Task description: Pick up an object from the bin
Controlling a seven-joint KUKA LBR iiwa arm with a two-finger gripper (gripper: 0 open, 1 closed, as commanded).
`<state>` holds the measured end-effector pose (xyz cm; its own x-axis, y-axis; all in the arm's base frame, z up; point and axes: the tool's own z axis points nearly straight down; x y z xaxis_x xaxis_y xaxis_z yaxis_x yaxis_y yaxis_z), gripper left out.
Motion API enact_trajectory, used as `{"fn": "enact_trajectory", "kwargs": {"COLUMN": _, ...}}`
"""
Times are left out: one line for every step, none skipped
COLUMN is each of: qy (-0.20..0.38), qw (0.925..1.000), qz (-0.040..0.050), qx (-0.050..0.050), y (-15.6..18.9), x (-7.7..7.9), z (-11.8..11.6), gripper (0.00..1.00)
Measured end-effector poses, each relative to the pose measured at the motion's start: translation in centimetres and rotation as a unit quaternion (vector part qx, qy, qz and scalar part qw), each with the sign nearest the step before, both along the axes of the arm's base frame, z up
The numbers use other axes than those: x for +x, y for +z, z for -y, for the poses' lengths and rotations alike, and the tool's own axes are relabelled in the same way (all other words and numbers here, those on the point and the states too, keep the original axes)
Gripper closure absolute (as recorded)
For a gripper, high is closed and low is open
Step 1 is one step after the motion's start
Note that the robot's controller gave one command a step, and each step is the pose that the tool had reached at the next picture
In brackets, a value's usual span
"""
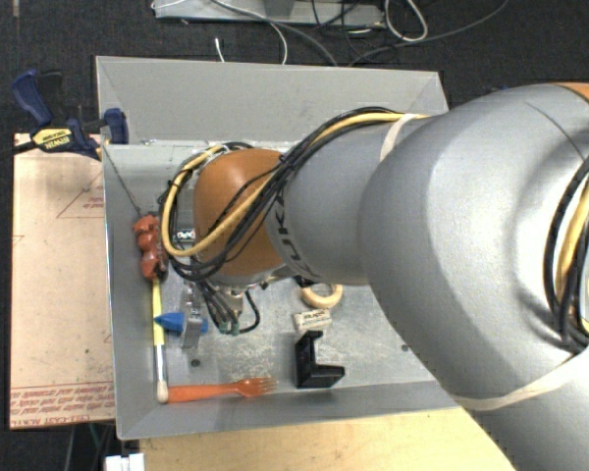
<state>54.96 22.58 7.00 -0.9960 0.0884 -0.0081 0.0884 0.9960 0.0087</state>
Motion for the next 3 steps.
{"fn": "enact_trajectory", "kwargs": {"qy": 0.000, "qw": 1.0000, "qz": 0.0000, "qx": 0.000, "y": 0.0, "x": 0.0, "z": 0.0, "gripper": 1.00}}
{"fn": "enact_trajectory", "kwargs": {"qy": 0.000, "qw": 1.0000, "qz": -0.0010, "qx": 0.000, "y": 1.7, "x": -0.1, "z": 0.0, "gripper": 1.00}}
{"fn": "enact_trajectory", "kwargs": {"qy": -0.001, "qw": 1.0000, "qz": -0.0006, "qx": 0.000, "y": 4.0, "x": -0.1, "z": 0.0, "gripper": 1.00}}
